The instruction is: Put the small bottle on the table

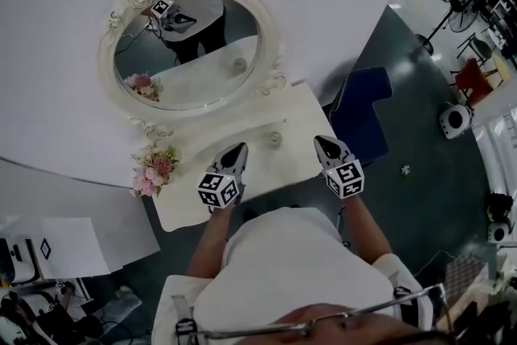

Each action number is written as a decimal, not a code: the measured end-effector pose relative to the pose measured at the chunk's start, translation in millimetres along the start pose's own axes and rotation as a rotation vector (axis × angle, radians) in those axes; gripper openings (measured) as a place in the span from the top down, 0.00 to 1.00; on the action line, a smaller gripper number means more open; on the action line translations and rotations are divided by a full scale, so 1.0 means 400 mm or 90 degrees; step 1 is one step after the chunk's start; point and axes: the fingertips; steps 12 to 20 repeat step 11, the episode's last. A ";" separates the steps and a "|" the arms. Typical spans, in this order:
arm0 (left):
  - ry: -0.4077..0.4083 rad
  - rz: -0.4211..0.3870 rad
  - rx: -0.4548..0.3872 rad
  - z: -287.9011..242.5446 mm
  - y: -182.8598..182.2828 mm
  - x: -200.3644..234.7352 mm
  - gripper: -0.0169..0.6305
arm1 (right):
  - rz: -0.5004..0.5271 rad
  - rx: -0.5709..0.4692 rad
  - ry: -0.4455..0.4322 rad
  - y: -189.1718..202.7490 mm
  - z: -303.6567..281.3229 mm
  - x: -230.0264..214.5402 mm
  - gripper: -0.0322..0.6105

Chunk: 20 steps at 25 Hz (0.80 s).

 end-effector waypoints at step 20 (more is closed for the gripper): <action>0.004 0.025 0.014 -0.003 0.014 0.004 0.97 | 0.026 0.009 -0.005 0.003 -0.008 0.016 0.94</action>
Point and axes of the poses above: the fingertips, and each gripper's own axes: z backward along the fingers, x to its left, y out of its underside, and after that the axes turned 15 degrees about -y, right-handed
